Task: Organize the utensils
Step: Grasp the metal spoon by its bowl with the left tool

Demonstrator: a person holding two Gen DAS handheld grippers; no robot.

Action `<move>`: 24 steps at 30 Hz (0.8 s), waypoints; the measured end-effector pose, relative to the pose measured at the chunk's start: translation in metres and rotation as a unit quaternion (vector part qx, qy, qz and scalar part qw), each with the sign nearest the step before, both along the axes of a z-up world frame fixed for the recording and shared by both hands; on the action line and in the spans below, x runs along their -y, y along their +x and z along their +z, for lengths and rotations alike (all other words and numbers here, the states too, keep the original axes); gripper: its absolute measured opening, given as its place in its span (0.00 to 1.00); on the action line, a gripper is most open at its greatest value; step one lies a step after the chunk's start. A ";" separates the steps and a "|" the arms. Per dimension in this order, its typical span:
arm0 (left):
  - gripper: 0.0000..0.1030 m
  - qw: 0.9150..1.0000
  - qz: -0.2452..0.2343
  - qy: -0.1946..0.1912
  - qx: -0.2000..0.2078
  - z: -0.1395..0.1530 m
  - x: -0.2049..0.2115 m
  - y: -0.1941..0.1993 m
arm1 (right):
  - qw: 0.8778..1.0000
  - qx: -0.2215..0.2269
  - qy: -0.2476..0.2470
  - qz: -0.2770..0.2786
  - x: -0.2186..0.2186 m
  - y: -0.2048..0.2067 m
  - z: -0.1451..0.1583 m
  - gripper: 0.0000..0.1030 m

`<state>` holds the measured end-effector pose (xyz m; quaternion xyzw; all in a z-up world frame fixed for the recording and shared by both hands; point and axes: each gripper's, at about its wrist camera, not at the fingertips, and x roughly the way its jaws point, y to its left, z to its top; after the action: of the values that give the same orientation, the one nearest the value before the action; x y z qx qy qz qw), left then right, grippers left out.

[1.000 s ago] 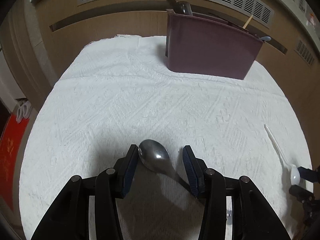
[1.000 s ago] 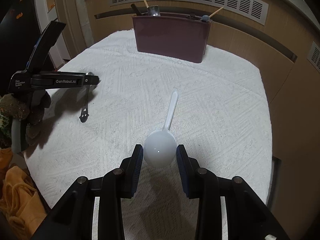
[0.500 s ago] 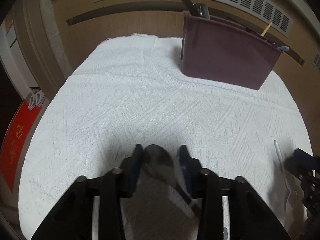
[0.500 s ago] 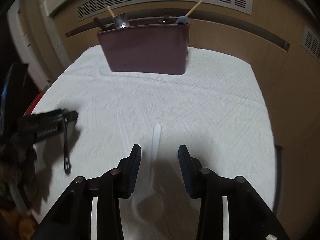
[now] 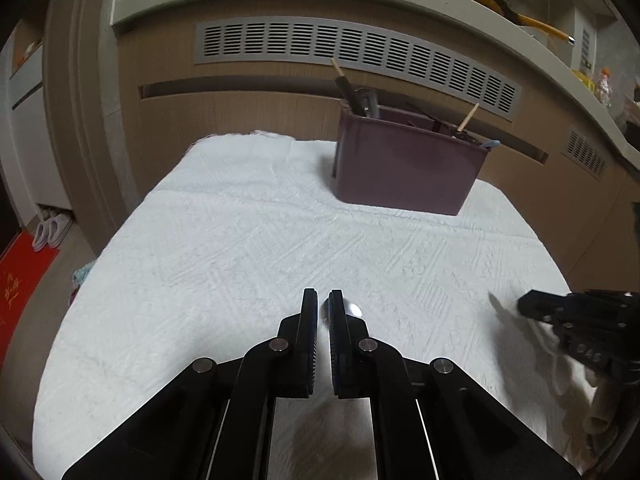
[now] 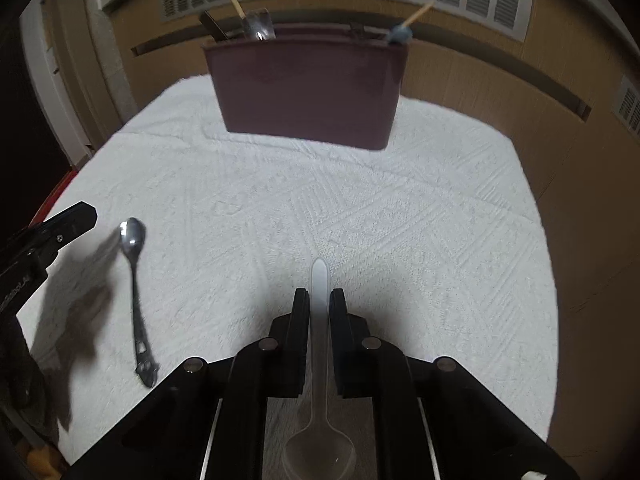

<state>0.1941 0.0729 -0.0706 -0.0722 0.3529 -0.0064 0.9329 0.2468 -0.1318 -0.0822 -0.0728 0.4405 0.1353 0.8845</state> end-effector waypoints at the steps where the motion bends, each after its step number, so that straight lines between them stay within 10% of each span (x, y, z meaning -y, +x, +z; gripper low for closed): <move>1: 0.08 1.000 0.007 -0.015 -0.024 -0.002 -0.005 0.004 | 1.000 0.006 0.003 0.002 0.003 -0.005 0.005 0.10; 6: 0.18 0.980 0.022 -0.101 -0.171 -0.031 -0.008 0.035 | 0.999 0.035 -0.001 0.000 0.010 -0.020 0.016 0.10; 10: 0.59 0.978 0.070 -0.097 -0.170 -0.024 -0.003 0.050 | 0.999 0.038 0.012 0.002 0.015 -0.027 0.013 0.10; 13: 0.64 0.973 0.093 -0.084 -0.192 -0.025 0.005 0.065 | 0.999 0.039 0.017 0.001 0.021 -0.030 0.009 0.10; 20: 0.63 0.977 0.082 0.021 -0.198 -0.027 0.039 0.085 | 0.998 0.057 0.040 0.003 0.031 -0.040 0.007 0.10; 24: 0.29 0.983 0.050 0.037 -0.170 -0.025 0.049 0.070 | 0.997 0.064 0.048 0.003 0.038 -0.046 0.006 0.10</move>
<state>0.2643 0.0236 -0.0953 -0.0550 0.5026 0.0659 0.8602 0.2006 -0.1695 -0.0761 -0.0395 0.3761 0.1541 0.9128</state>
